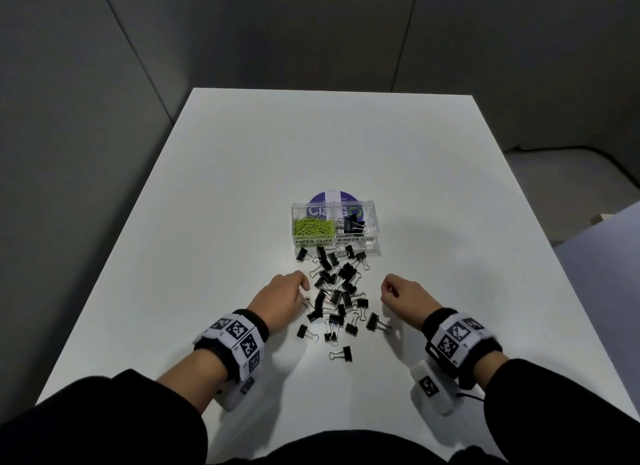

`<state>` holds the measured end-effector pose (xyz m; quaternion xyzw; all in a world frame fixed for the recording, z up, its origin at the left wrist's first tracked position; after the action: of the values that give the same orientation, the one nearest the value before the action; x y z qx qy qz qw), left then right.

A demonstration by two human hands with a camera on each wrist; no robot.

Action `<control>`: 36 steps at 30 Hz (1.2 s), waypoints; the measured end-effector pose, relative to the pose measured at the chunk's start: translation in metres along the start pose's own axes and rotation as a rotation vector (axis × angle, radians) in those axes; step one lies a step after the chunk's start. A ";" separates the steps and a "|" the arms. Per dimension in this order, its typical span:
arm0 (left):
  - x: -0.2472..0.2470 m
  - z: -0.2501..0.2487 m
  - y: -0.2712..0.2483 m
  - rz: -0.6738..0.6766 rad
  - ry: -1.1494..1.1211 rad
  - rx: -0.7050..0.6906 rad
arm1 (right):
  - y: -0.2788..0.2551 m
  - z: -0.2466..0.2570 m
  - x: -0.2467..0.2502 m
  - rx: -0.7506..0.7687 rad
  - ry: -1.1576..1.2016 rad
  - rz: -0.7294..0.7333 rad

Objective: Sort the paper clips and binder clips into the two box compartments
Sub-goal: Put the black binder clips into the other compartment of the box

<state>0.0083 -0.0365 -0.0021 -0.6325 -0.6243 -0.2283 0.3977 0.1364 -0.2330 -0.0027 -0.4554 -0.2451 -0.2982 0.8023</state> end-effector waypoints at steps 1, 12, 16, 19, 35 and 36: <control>-0.002 0.001 -0.005 0.053 0.017 -0.008 | -0.005 -0.004 -0.002 0.003 -0.087 0.038; -0.025 0.008 -0.009 0.295 0.340 -0.139 | -0.012 -0.002 -0.032 0.097 -0.385 -0.016; -0.021 0.006 -0.006 0.355 0.484 -0.204 | -0.010 0.001 -0.026 0.070 -0.393 -0.044; -0.021 0.009 -0.003 0.317 0.511 -0.232 | -0.008 0.002 -0.026 0.064 -0.363 -0.051; -0.013 0.009 0.009 0.079 0.086 -0.030 | 0.009 0.007 -0.040 0.084 -0.346 -0.114; -0.013 0.009 0.009 0.083 0.064 -0.023 | 0.010 0.008 -0.040 0.093 -0.347 -0.115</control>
<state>0.0141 -0.0366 -0.0199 -0.6547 -0.5818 -0.2388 0.4194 0.1142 -0.2114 -0.0313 -0.4478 -0.4190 -0.2490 0.7496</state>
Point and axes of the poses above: each hand's wrist, its own y-axis towards the middle knuckle, its own x-axis out of the back of the hand, z = x × y, the point moved 2 cm from there along y, towards the middle knuckle, and after that the axes turned 13 degrees about -x, right-handed, at the moved point
